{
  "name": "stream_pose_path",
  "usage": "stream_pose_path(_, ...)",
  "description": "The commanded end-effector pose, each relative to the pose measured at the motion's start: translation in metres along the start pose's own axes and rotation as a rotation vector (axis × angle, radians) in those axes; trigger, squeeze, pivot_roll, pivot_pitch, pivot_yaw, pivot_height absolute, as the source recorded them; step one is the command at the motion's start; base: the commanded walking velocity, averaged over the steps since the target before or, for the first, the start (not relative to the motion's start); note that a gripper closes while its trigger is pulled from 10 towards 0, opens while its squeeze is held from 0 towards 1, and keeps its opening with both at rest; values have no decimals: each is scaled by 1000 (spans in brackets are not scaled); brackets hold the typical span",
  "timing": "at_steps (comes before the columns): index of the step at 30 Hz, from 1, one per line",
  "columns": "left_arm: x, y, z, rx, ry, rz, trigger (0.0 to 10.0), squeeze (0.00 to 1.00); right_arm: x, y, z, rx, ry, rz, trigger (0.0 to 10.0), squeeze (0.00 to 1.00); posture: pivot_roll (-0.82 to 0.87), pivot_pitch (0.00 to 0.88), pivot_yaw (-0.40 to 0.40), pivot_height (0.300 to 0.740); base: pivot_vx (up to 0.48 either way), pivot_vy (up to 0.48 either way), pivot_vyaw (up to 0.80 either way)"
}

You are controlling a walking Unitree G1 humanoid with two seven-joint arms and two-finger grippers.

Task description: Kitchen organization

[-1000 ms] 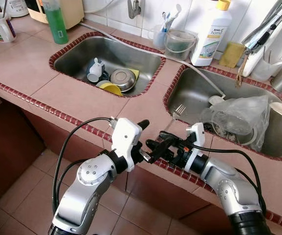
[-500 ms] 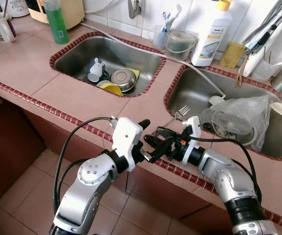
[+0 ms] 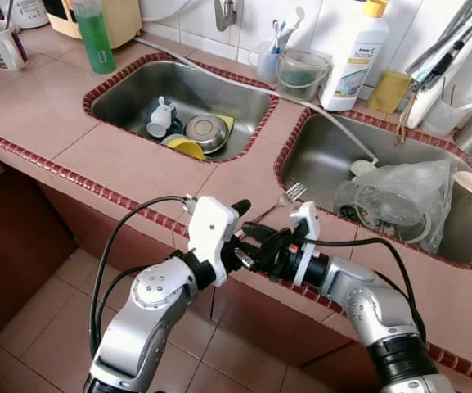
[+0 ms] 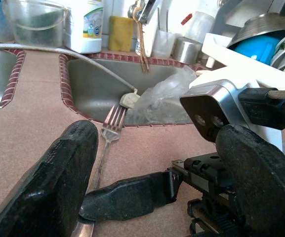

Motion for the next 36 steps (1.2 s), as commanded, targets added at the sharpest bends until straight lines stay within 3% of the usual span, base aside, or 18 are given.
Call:
stream_pose_path(1,-2,2,-4,2,-13,-2,10000,0,7,-25,-8,-60,-57,88,10000,0,-67,189,-61,740,0,0,0)
stream_pose_path(12,-2,1,-3,0,-11,-2,10000,0,12,-15,-4,12,-30,58,10000,0,-65,189,-61,740,0,0,0)
stream_pose_path(28,-7,3,1,-4,-4,-12,10000,0,27,36,25,113,60,-127,10000,0,-74,172,-43,740,0,0,0)
stream_pose_path(36,-7,4,6,-19,9,-17,10000,0,44,39,18,204,-102,-124,10000,0,-69,147,-37,740,0,0,0)
Point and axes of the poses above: a point about 5 cm out from each wrist's last joint towards the gripper, its own x axis pointing back from the gripper into the wrist, its own y axis along the axis of the wrist's last joint, z = x × y, the point moved 4 cm from there along -x, pointing out of the wrist towards the gripper, and after that the axes turned 3 degrees about -x, right-handed, at the moved point
